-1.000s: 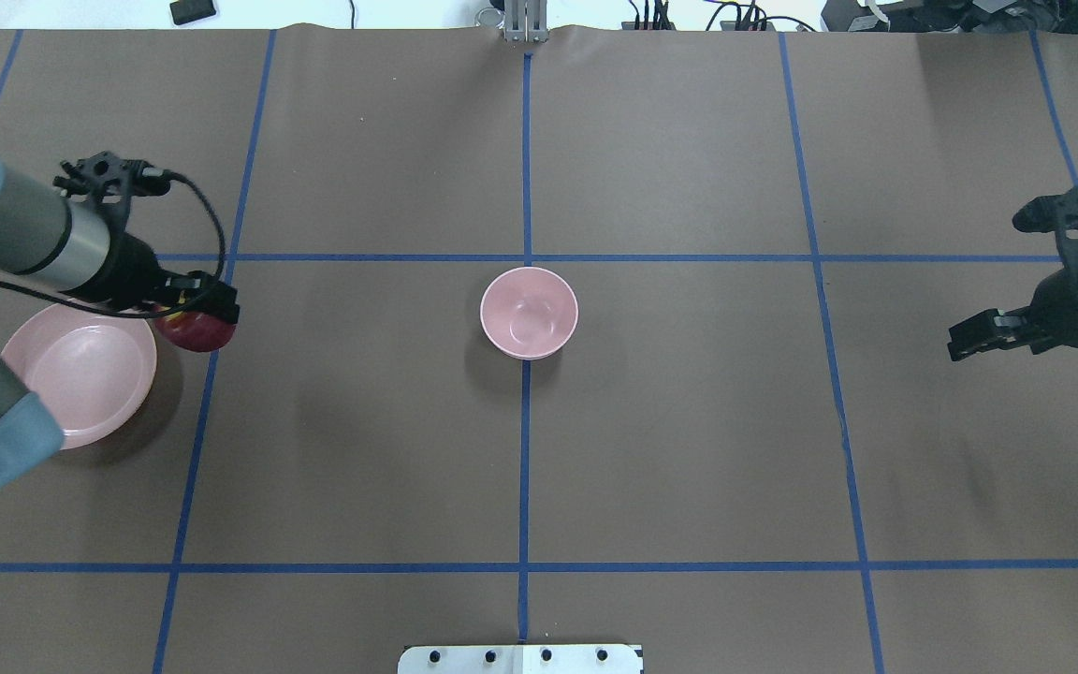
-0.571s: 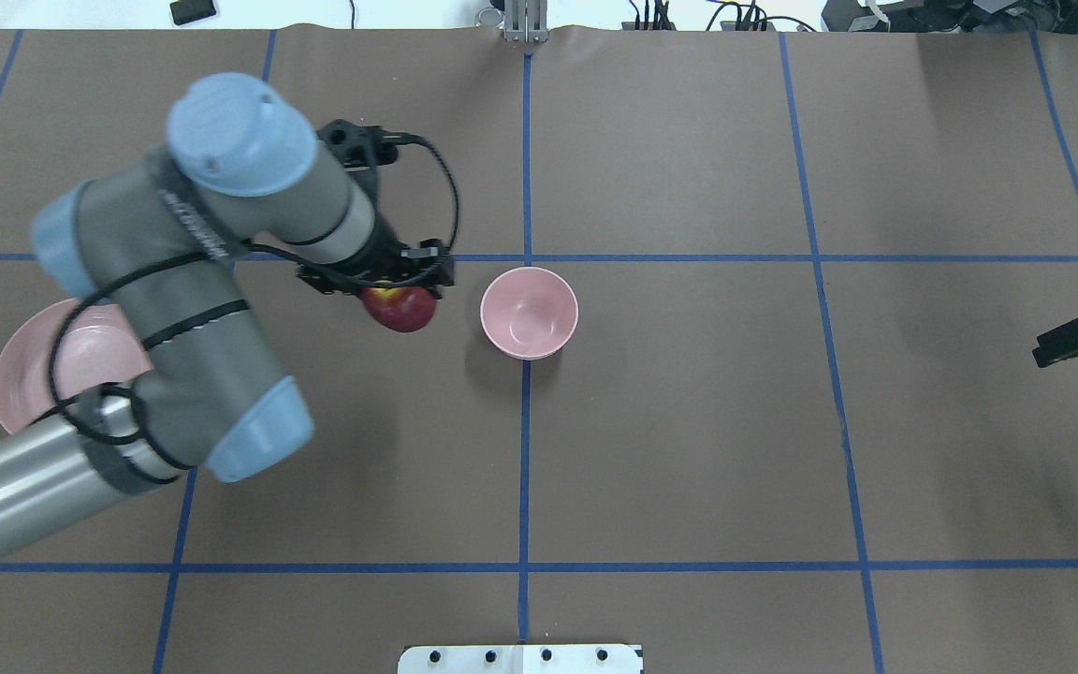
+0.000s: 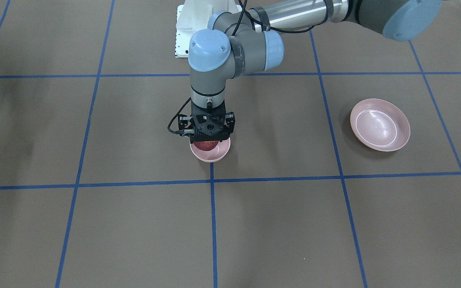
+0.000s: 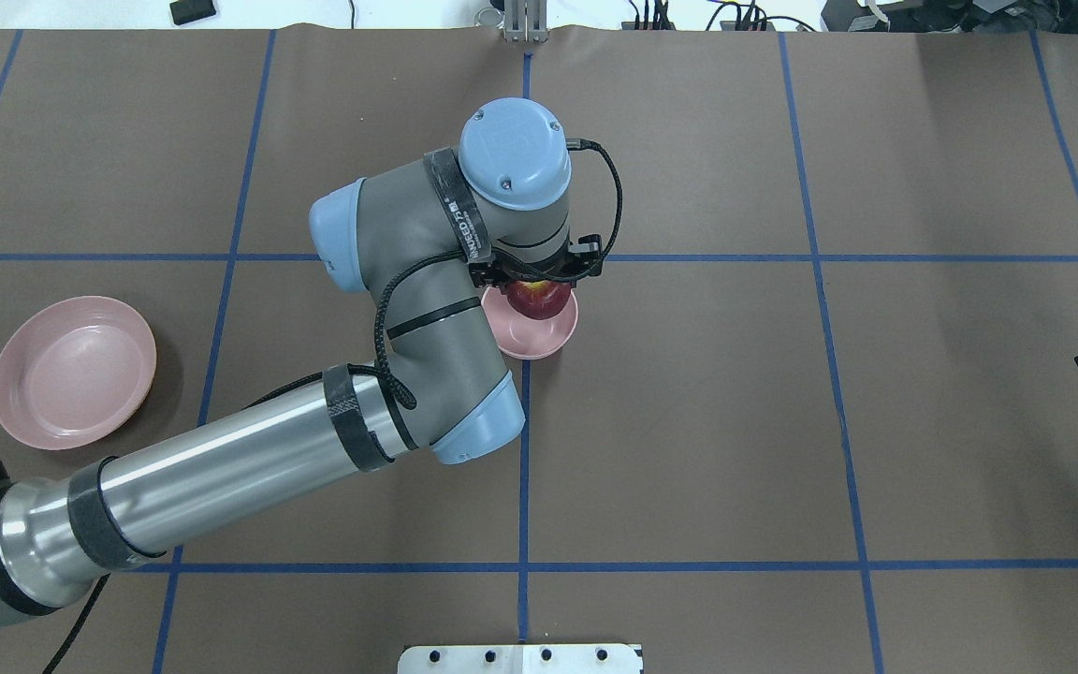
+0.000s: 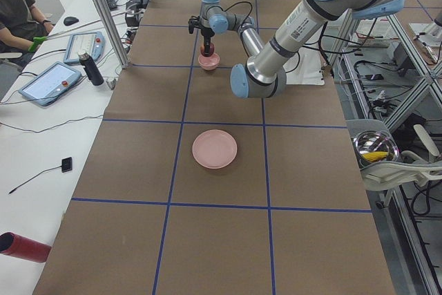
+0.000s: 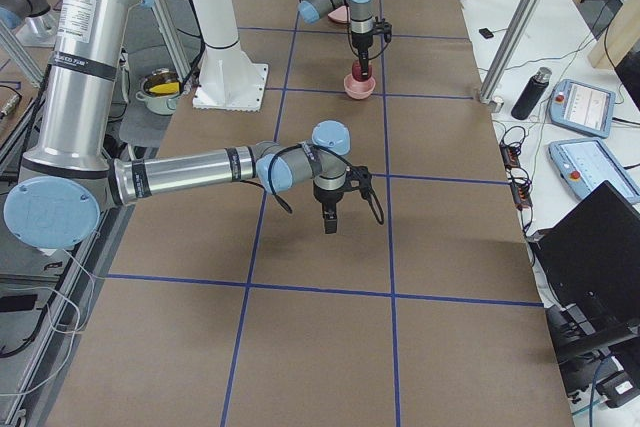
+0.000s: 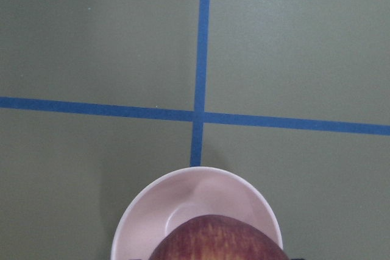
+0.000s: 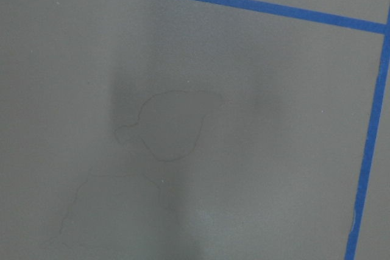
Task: Move apple from plate to bowl
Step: 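Carry the apple with the left gripper over the pink bowl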
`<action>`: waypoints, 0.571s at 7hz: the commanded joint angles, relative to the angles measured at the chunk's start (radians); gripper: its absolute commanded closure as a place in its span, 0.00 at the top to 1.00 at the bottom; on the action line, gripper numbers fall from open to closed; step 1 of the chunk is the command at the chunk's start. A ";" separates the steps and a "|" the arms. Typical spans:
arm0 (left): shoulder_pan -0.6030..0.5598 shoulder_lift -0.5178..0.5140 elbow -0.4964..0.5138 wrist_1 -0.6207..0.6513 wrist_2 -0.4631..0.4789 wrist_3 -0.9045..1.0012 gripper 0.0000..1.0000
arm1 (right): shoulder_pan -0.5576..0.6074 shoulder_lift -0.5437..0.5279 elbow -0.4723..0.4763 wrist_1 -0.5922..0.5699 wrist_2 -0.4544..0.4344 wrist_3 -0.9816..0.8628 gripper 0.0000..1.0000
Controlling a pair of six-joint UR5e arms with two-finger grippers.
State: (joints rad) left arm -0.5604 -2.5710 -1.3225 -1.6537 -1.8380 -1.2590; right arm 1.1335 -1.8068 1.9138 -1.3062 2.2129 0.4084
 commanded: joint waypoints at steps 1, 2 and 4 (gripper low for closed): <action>0.002 -0.014 0.048 -0.009 0.002 0.045 0.00 | 0.000 -0.009 -0.028 0.053 0.001 0.004 1.00; 0.002 -0.011 0.042 0.000 -0.001 0.044 0.00 | 0.000 -0.009 -0.028 0.053 0.001 0.004 1.00; 0.010 0.008 0.065 -0.011 0.002 0.046 0.01 | 0.000 -0.006 -0.028 0.053 0.001 0.006 1.00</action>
State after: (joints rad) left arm -0.5539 -2.5716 -1.2673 -1.6619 -1.8368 -1.2146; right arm 1.1337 -1.8149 1.8860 -1.2541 2.2135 0.4129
